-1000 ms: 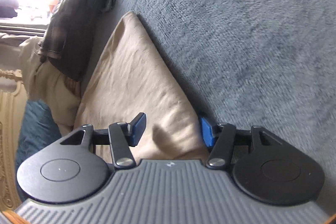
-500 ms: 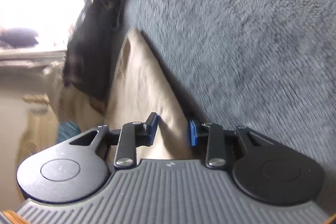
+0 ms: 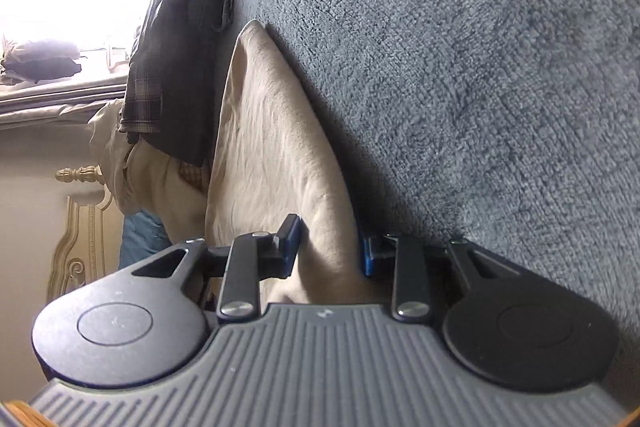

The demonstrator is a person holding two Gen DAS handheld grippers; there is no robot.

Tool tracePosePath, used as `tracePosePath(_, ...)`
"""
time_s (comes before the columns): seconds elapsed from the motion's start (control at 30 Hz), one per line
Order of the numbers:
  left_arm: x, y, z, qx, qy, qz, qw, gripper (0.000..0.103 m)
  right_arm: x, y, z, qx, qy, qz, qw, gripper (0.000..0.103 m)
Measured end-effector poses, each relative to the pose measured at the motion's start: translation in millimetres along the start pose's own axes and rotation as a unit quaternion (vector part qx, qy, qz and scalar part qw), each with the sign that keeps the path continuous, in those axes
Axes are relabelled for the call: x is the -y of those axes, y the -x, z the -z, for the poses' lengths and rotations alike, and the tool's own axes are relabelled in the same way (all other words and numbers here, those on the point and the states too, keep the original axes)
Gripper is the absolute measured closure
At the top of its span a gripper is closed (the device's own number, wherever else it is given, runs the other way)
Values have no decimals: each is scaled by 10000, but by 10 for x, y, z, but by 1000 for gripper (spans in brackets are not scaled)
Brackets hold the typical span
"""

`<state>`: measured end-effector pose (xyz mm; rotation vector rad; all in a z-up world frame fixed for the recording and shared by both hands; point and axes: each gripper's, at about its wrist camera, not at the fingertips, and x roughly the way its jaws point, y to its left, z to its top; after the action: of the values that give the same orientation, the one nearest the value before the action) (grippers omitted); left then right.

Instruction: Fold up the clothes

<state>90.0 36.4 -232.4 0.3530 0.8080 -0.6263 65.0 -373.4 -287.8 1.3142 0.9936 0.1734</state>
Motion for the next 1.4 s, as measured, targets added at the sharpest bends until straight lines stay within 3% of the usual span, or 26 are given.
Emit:
tracePosePath(0.17,-43,76,-87,-80,206,47,9997,13,-55,-3,22,119,201,48,9997,75)
tracePosePath(0.47,-143,327,-363,344,277,-106,9990,13,-91,-43,12,154,313,86,9994,75)
tracePosePath(0.9,-175,4,-442,13,750,-227,9969,15,-109,-64,15,184,351,125,9991,75)
tracePosePath(1.07,-9,42,-328,74,413,50,9991,15,-118,-68,12,188,368,150,9990,75)
tracePosePath(1.4,113,-102,-490,249,113,-30,9996,15,-81,-54,-11,119,328,76,9994,75)
